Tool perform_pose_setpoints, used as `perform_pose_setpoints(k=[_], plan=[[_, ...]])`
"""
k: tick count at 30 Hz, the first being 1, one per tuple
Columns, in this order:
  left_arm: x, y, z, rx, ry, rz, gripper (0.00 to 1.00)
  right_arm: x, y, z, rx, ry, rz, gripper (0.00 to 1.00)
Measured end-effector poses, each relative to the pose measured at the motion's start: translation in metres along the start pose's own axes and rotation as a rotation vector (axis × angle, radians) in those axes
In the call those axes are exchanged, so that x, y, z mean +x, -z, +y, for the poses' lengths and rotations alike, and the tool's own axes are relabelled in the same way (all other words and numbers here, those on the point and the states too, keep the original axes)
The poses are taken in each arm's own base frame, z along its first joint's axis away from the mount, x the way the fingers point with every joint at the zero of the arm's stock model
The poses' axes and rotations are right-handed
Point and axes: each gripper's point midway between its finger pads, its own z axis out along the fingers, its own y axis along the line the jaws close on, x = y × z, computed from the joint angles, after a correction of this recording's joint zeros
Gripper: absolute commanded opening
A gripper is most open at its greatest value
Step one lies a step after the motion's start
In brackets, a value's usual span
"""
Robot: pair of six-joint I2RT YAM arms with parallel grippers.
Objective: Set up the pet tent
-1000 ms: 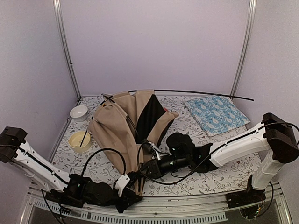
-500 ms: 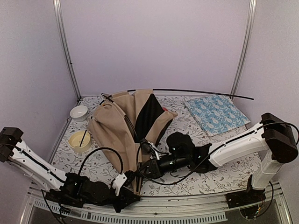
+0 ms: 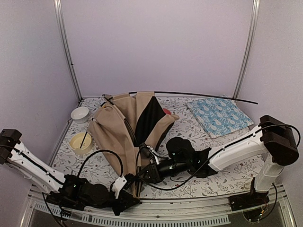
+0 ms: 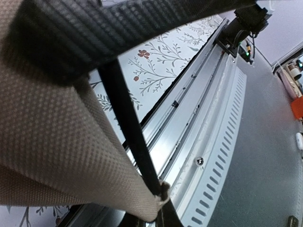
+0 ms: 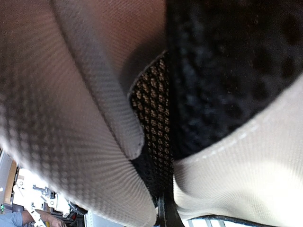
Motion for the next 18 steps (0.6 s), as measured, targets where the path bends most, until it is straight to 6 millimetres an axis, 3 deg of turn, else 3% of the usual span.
perform_pose_setpoints(k=[15,18], plan=[[-0.0001,0.0056,0.0006,0.007,0.0,0.01,0.0,0.0002,-0.0057,0.0035,-0.002,0.001,-0.016,0.0],[-0.0008,0.0066,0.0015,0.007,0.005,0.013,0.21,-0.0006,-0.0065,0.0032,0.001,-0.003,-0.024,0.0]])
